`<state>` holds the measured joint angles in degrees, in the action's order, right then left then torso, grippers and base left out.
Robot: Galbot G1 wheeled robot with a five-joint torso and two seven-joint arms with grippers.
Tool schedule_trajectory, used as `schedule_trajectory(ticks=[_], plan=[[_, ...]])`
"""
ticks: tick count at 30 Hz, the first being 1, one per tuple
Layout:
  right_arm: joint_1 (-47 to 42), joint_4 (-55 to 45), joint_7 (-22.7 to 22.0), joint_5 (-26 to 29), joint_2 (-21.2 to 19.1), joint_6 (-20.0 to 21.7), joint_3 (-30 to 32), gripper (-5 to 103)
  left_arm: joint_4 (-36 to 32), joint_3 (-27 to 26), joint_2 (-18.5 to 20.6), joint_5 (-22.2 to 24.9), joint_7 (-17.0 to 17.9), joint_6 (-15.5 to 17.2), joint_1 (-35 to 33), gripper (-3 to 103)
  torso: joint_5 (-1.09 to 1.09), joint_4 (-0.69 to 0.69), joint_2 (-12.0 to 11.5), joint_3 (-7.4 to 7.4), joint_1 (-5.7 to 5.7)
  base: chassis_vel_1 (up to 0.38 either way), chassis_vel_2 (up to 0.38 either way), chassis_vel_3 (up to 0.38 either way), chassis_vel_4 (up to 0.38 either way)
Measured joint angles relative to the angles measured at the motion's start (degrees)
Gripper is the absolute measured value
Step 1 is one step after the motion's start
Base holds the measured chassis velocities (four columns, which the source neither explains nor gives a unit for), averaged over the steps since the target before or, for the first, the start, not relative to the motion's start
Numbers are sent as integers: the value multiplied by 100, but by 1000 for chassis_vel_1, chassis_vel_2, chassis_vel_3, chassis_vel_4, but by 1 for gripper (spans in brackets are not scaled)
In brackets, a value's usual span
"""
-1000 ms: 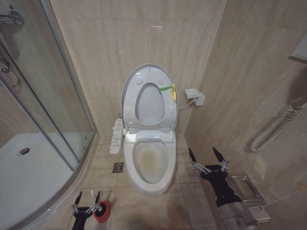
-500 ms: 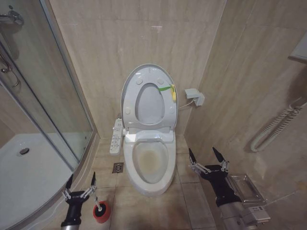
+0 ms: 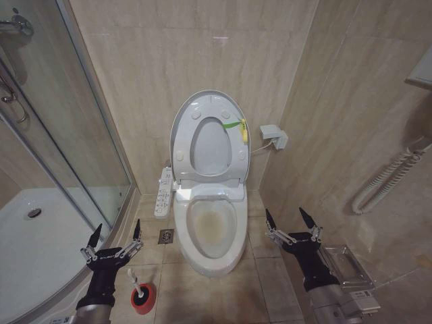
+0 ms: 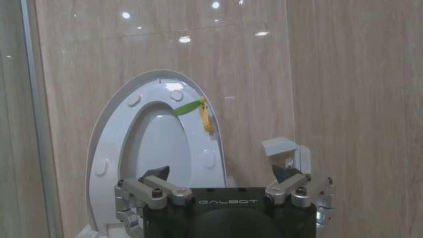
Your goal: Open the toilet lid, clean the toilet bowl with a toilet brush, close the toilet lid, and flush.
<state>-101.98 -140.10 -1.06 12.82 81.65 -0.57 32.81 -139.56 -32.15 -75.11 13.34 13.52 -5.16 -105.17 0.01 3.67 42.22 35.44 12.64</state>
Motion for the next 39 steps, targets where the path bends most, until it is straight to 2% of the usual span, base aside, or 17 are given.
schedule_trajectory(ticks=[3, 9, 22, 39], plan=[[0, 0, 0, 0, 0, 0, 0, 100, -120, 53, -47, -84, 36, 111, -99, 100, 0, -1, 0, 0, 0, 0, 0, 0, 0], [0, 0, 0, 0, 0, 0, 0, 100, -231, 212, -170, -405, 48, 95, -381, 100, 0, -1, 0, 0, 0, 0, 0, 0, 0], [0, 0, 0, 0, 0, 0, 0, 100, -391, 43, -362, -459, 33, 1, -586, 100, -1, -1, 0, 0, 0, 0, 0, 0, 0], [0, 0, 0, 0, 0, 0, 0, 100, -385, 209, -380, -694, -15, -79, -756, 100, -1, -1, 0, 0, 0, 0, 0, 0, 0]])
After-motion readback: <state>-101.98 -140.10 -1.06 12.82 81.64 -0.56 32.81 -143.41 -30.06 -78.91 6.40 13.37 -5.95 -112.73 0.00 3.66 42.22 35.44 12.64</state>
